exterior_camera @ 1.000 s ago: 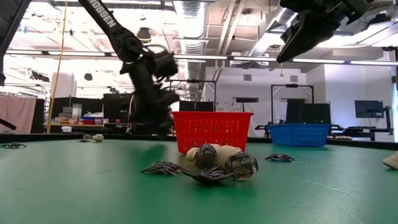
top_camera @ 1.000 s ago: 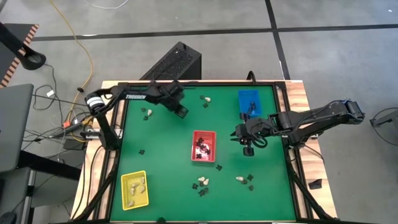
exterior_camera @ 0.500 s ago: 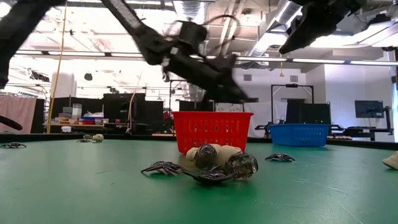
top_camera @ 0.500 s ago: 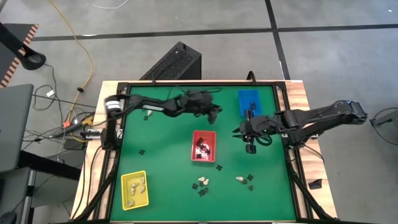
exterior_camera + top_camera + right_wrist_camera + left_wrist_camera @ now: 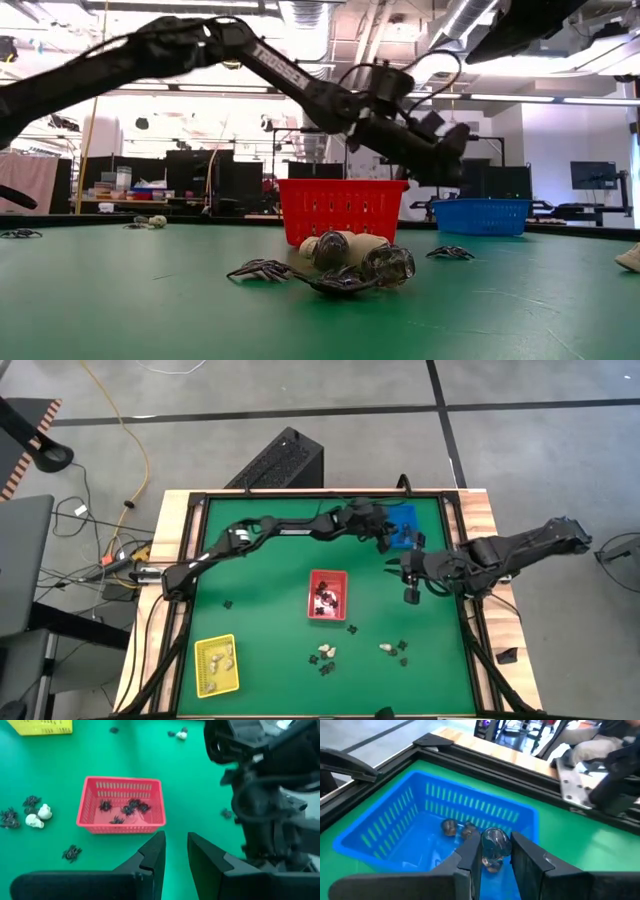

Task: Sort Halloween decoration
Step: Put the black skull toy into the blue bin, then put the white skull toy into the yellow bin

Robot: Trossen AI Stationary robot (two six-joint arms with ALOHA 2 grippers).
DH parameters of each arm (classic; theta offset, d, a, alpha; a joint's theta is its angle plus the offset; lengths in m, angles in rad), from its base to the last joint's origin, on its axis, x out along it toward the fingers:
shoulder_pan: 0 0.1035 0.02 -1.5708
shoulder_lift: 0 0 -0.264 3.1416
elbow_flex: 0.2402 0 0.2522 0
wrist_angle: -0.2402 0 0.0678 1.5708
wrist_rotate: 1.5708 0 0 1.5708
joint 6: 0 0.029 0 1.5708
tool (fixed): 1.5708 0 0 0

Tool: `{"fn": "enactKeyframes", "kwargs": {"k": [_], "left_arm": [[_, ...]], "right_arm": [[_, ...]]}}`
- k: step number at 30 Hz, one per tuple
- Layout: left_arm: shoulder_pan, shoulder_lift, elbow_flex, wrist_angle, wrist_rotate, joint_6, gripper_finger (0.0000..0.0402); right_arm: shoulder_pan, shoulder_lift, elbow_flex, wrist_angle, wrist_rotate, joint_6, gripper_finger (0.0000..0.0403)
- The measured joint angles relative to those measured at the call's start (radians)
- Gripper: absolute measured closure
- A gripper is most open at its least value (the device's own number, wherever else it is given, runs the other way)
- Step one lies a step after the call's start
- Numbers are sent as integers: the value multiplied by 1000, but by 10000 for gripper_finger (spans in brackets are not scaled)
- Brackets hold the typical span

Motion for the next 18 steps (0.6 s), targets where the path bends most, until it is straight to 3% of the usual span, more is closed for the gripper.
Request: {"fn": "enactKeyframes", "kwargs": {"k": [5,9,18], "left_arm": [[0,71,117,-44,-43,42,329],[4,75,120,-55,-74,58,325],[4,75,117,-83,-113,118,242]], "right_arm": [[49,-9,0,-12,48,5,291],[70,-9,0,-16,87,9,291],[70,-9,0,-16,89,10,291]]}}
